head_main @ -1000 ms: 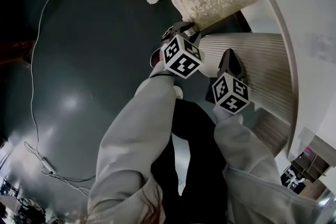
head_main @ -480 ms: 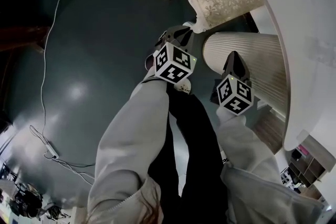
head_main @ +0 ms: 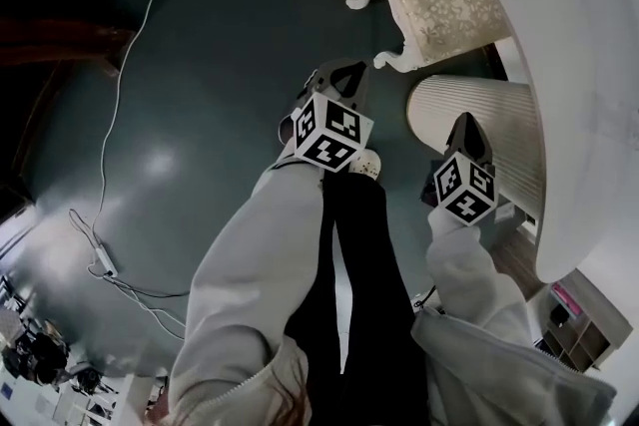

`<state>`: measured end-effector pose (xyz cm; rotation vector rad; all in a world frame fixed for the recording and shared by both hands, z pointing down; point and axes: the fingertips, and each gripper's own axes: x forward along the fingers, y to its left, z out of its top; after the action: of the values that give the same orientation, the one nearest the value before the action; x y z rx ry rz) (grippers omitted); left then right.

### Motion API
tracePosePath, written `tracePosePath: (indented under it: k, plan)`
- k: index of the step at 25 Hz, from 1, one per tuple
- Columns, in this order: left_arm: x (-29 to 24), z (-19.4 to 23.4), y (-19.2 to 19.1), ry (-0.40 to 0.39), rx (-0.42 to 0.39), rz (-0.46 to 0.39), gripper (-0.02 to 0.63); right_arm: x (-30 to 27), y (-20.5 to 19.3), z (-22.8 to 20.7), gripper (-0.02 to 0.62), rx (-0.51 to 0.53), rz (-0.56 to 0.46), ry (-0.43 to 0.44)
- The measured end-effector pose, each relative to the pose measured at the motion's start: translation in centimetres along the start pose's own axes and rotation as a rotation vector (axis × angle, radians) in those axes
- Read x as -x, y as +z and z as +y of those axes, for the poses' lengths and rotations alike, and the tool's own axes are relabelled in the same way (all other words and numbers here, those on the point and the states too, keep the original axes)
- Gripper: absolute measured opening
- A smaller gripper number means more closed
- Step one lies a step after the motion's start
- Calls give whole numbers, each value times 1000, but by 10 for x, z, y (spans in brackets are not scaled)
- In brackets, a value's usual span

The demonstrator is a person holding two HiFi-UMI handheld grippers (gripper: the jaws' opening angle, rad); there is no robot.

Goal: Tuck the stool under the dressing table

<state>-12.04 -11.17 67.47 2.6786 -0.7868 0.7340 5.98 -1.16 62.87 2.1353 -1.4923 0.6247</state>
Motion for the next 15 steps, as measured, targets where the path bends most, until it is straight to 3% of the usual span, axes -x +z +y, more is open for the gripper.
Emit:
tracePosePath:
  k: [7, 15]
  plan:
    - [56, 28, -6, 97, 39, 11, 14, 18, -5, 10, 51, 2, 32, 36]
    - [114, 27, -3, 192, 112, 9, 14, 45, 6, 12, 51, -14, 39, 78]
